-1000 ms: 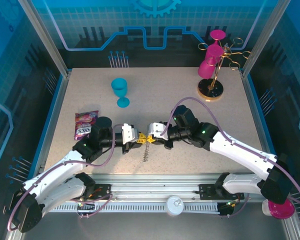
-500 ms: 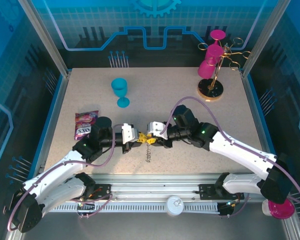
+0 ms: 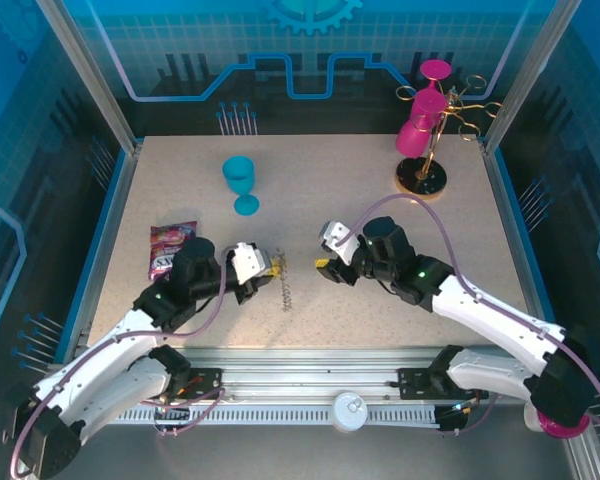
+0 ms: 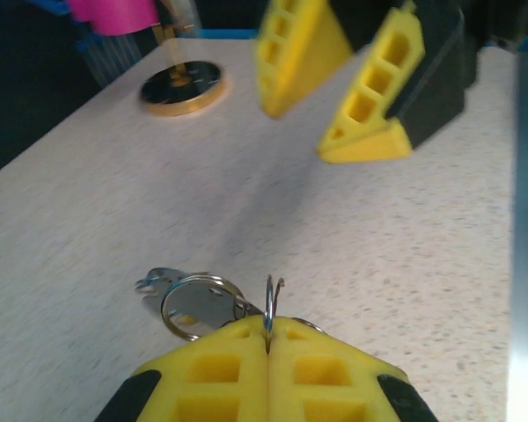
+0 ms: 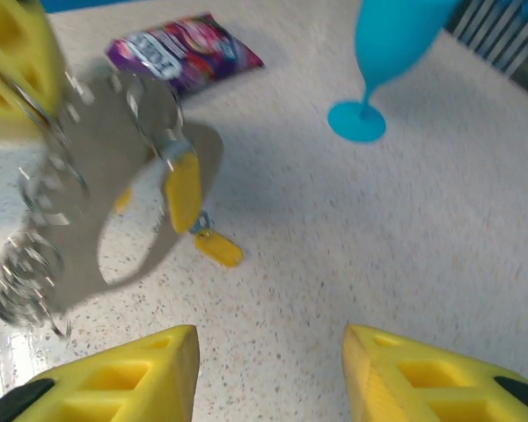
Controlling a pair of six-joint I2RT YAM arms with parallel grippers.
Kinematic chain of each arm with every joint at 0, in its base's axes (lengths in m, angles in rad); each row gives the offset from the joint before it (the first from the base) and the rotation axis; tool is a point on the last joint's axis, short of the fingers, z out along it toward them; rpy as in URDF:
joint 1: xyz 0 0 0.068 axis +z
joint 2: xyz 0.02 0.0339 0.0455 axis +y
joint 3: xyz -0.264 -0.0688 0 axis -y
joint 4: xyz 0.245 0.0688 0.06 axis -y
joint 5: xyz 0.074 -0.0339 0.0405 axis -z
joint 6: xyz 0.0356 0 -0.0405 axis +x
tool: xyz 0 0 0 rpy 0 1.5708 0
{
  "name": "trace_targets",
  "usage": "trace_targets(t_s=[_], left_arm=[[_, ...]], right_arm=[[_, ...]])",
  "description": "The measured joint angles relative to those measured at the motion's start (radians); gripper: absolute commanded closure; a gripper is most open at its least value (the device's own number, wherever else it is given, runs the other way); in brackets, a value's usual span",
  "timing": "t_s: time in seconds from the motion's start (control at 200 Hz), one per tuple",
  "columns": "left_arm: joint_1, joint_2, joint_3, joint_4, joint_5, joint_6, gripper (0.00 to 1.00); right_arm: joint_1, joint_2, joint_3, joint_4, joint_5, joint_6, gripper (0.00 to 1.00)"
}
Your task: Put the keys on the keyring
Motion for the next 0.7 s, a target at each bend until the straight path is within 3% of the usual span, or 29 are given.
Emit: trace_targets(t_s=[0.145,0.315,0.7], left_arm=[[0.051,-0.043,0.0,-0.036,-0.122,-0.045,1.0],[0.116,-0.042,0.0,-0.078,-0.243,-0.094,1.0],[0.179,-0.042,0.0,-0.097,-0.357,-0.127,1.0]], right_arm=[[0.021,0.109,0.0,0.037,0.047,0.121,0.54],[0.058,0.3,0.038,0.068,-0.011,0.169,0.56],[0.059,0.716,0.375,0.045,-0.174,0.385,0.6]])
